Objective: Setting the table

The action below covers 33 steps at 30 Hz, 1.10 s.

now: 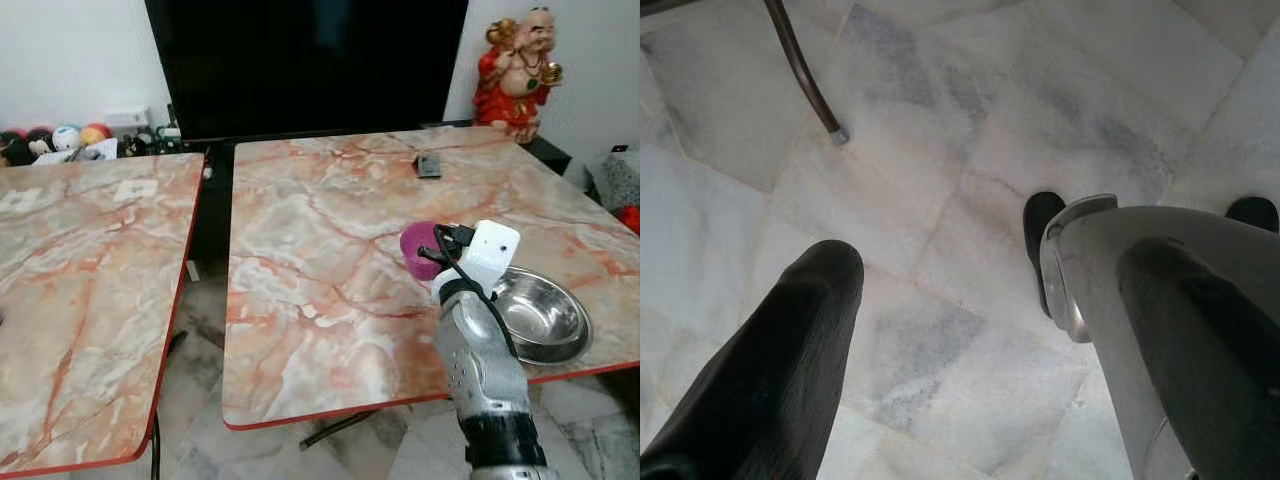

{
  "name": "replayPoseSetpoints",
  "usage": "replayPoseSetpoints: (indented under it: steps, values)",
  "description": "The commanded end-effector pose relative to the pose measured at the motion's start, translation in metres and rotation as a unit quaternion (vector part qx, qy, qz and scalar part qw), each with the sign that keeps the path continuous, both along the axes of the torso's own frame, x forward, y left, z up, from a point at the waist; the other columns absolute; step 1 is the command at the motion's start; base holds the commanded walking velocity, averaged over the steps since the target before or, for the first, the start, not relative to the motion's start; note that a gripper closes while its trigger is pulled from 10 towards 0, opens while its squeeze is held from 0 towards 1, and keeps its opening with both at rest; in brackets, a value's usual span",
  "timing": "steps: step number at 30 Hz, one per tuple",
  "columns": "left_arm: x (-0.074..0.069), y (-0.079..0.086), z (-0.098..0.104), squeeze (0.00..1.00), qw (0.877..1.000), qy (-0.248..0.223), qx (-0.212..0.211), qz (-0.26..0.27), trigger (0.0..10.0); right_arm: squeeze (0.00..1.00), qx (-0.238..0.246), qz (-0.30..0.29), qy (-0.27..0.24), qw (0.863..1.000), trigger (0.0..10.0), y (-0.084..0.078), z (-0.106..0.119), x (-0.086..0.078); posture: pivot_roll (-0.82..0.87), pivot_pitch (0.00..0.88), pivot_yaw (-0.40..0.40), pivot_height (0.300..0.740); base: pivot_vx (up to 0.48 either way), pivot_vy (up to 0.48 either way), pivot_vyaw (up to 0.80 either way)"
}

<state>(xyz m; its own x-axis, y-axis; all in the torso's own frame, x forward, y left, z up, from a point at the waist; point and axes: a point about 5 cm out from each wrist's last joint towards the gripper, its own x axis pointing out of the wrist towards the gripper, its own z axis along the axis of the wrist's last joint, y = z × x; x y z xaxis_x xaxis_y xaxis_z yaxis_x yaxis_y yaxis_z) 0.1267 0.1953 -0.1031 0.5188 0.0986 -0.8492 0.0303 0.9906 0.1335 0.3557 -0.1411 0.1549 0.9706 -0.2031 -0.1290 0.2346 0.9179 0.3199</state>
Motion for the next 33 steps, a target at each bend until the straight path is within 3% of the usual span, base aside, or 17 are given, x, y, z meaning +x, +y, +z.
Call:
replayPoseSetpoints:
  steps: [1, 5, 9, 18, 30, 31, 33]
  values:
    - [-0.014, -0.006, -0.006, 0.00, 0.999, 0.033, -0.014, 0.004, 10.0, 0.00, 0.015, -0.001, 0.015, 1.000, 10.0, 0.002, -0.001, 0.003, -0.03, 0.000, 0.010, 0.740, 0.000, 0.000, 0.00]
    - [-0.014, -0.006, -0.006, 0.00, 0.999, 0.033, -0.014, 0.008, 10.0, 0.00, 0.041, -0.002, 0.039, 0.998, 10.0, 0.004, -0.001, 0.012, -0.03, 0.000, 0.010, 0.740, 0.000, 0.000, 0.00]
    - [-0.014, -0.006, -0.006, 0.00, 0.999, 0.033, -0.014, 0.009, 10.0, 0.00, 0.033, -0.018, 0.057, 0.998, 10.0, 0.000, -0.001, 0.017, -0.03, 0.000, 0.010, 0.740, 0.000, 0.000, 0.00]
    - [-0.014, -0.005, -0.006, 0.00, 0.999, 0.033, -0.015, 0.010, 10.0, 0.00, 0.043, -0.059, 0.100, 0.992, 10.0, -0.003, -0.013, 0.014, -0.02, 0.000, 0.007, 0.740, 0.000, 0.000, 0.00]
    - [-0.014, -0.005, -0.006, 0.00, 0.999, 0.034, -0.015, 0.009, 10.0, 0.00, 0.066, -0.064, 0.114, 0.989, 10.0, 0.001, -0.018, 0.011, -0.02, 0.000, 0.008, 0.740, 0.000, 0.000, 0.00]
    - [-0.014, -0.005, -0.006, 0.00, 0.999, 0.034, -0.015, 0.008, 10.0, 0.09, 0.067, -0.071, 0.115, 0.989, 10.0, 0.001, -0.018, 0.010, -0.02, 0.000, 0.008, 0.740, 0.000, 0.000, 0.00]
    - [-0.014, -0.005, -0.006, 0.00, 0.999, 0.034, -0.015, 0.008, 10.0, 0.09, 0.066, -0.076, 0.114, 0.988, 10.0, -0.001, -0.018, 0.010, -0.02, 0.000, 0.008, 0.740, 0.000, 0.000, 0.00]
